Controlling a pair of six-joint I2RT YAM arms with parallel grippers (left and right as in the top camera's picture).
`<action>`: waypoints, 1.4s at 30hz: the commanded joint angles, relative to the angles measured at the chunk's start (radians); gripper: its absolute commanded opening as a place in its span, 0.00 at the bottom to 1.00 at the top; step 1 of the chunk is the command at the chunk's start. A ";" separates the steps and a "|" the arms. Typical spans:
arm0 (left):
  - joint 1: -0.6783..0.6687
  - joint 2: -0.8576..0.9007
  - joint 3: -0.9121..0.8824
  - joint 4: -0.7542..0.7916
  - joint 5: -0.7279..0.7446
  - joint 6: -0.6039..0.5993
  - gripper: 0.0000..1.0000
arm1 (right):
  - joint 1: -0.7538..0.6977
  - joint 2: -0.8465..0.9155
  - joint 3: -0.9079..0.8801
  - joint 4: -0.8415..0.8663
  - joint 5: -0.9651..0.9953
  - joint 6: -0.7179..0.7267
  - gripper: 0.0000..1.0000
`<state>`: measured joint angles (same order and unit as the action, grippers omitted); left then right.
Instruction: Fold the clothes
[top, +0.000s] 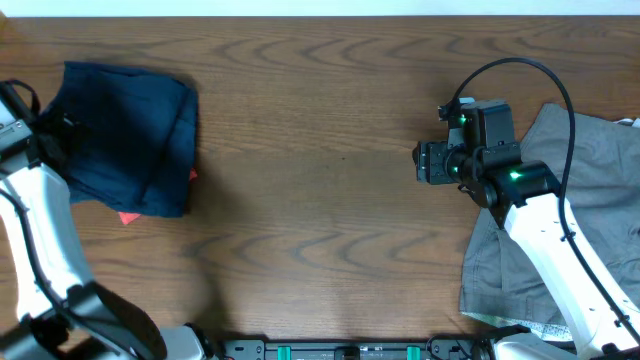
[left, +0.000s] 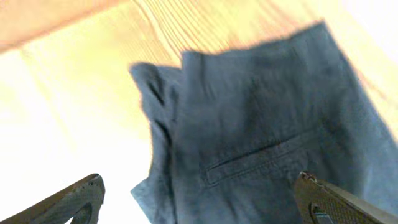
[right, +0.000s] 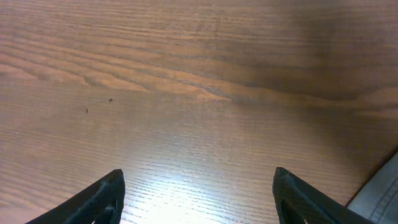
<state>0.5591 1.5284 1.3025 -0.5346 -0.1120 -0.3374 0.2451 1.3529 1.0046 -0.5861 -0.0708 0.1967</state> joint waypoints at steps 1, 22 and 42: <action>-0.014 -0.056 0.005 -0.003 0.024 -0.042 0.98 | -0.005 0.005 0.003 0.003 0.003 -0.011 0.75; -0.677 0.064 0.005 -0.478 0.306 0.259 0.98 | -0.186 0.045 0.076 -0.197 -0.115 0.018 0.99; -0.752 -0.761 -0.422 -0.321 0.201 0.121 0.98 | -0.204 -0.637 -0.143 -0.279 0.116 0.122 0.99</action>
<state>-0.1730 0.8959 0.9691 -0.8841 0.1421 -0.1665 0.0269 0.7990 0.9344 -0.8810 -0.0177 0.2646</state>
